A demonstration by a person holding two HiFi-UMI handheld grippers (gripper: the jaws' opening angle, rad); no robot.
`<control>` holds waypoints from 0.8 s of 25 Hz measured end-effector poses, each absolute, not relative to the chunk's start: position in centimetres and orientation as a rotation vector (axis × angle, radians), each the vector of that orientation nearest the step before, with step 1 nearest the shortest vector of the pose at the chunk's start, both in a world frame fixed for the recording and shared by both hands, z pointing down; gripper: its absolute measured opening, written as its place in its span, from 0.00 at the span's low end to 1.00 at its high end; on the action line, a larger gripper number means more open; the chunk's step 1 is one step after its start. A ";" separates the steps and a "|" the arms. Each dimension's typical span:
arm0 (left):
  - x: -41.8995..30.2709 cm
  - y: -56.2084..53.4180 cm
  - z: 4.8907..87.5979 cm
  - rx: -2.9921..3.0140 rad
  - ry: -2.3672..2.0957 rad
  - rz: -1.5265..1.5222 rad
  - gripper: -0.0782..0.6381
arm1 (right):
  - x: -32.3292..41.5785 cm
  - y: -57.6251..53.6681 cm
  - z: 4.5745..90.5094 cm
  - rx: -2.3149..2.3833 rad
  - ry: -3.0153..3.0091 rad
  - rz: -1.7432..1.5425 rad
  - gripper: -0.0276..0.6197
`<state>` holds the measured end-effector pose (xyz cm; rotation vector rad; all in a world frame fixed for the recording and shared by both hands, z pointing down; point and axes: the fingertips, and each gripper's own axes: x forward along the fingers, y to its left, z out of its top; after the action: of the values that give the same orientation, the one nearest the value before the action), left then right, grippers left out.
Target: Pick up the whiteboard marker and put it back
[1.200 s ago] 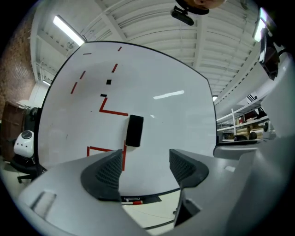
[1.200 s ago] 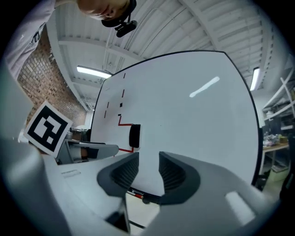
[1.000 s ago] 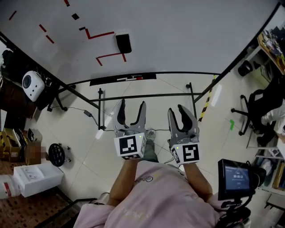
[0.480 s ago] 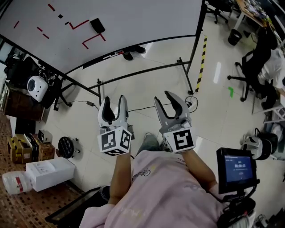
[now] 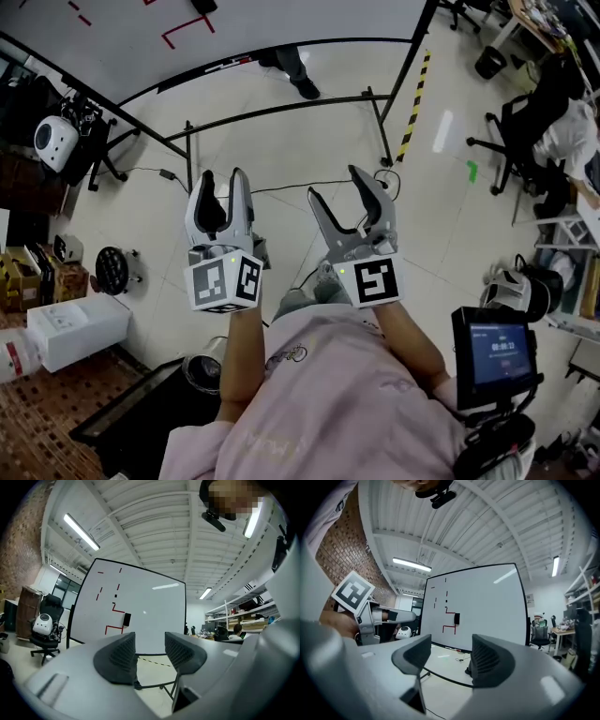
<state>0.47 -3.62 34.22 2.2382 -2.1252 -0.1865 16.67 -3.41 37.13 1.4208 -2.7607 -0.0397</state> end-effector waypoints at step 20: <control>-7.1 10.7 34.5 2.383 -2.011 -0.271 0.30 | 8.3 10.7 36.8 1.655 -2.507 -0.090 0.54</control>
<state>-7.08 10.67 34.46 2.3833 -2.0114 -0.2709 8.26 10.70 36.78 1.6551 -2.5073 -0.0904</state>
